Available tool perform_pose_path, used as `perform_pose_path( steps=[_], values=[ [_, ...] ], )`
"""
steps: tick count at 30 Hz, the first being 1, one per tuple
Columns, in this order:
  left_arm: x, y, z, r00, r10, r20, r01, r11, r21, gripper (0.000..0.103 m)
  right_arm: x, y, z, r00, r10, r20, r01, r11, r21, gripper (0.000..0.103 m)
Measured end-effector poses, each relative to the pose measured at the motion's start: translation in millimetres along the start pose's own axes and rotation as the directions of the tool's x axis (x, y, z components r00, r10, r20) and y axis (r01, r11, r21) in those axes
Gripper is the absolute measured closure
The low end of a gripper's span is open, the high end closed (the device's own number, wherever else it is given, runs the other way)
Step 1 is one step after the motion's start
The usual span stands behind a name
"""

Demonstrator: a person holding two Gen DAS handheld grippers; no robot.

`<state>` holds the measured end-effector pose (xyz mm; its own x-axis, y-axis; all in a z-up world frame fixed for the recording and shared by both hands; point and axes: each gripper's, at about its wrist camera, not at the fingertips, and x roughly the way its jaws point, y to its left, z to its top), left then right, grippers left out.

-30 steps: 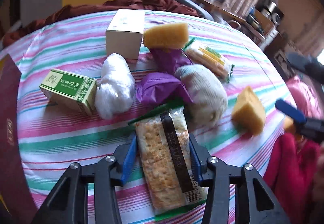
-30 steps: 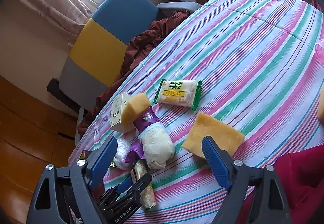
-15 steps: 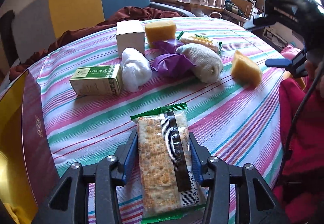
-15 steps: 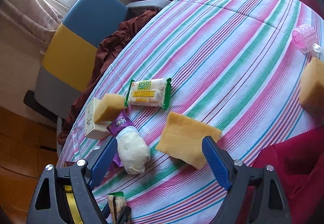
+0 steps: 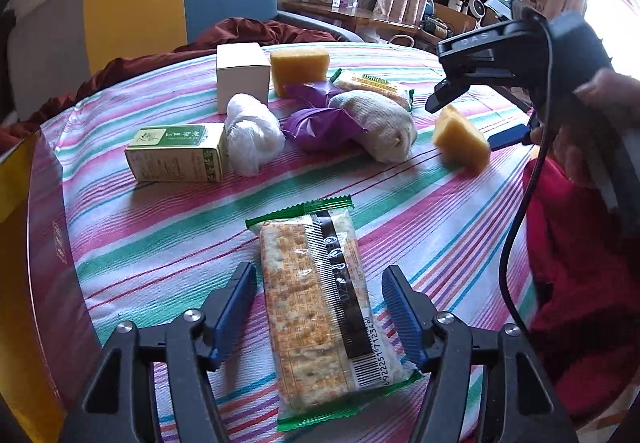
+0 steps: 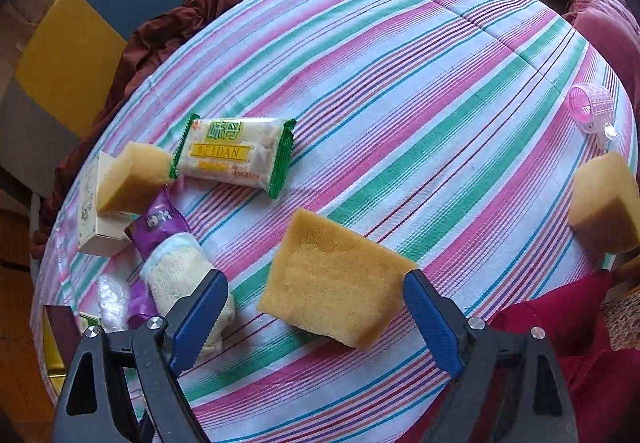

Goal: Organize objects
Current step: 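Grasp the green-ended cracker packet with the left tool while the right tool grasps a yellow sponge, then carry the cracker packet into the gold tray and open the left tool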

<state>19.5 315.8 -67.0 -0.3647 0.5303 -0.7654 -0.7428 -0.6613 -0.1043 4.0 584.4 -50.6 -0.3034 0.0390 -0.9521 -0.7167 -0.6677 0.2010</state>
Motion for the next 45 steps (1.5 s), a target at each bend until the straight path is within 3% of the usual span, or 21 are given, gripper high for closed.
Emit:
perform_pose_path(
  steps=[3,7,14,18,31,38,45],
  values=[
    [0,-2,-2,0.999,0.048,0.020,-0.048,0.999,0.024,0.058,7,12,-1,0.997,-0.074,-0.024,0.072,0.996,-0.061,0.021],
    [-2,-1,-4,0.998,0.061,0.032,-0.062,0.998,0.034,0.060,8,14,-3,0.992,-0.126,0.005,0.126,0.990,-0.069,0.034],
    [-6,-8,-10,0.993,0.101,0.059,-0.104,0.993,0.056,0.062,-2,10,-1,0.997,-0.006,0.077,0.010,0.999,-0.049,0.045],
    [-8,-10,-10,0.991,0.115,0.063,-0.118,0.992,0.053,0.063,-9,8,0,0.989,0.070,0.127,-0.064,0.997,-0.050,0.045],
    [-33,-16,-7,0.989,0.116,0.088,-0.120,0.992,0.045,0.063,-15,19,4,0.981,0.087,0.173,-0.076,0.995,-0.071,0.045],
    [-70,7,8,0.983,0.118,0.139,-0.111,0.992,-0.055,0.063,-21,20,5,0.973,0.106,0.204,-0.092,0.993,-0.075,0.045],
    [-110,61,10,0.963,0.220,0.158,-0.186,0.961,-0.202,0.063,-26,23,4,0.966,0.129,0.223,-0.109,0.989,-0.099,0.045]
  ],
)
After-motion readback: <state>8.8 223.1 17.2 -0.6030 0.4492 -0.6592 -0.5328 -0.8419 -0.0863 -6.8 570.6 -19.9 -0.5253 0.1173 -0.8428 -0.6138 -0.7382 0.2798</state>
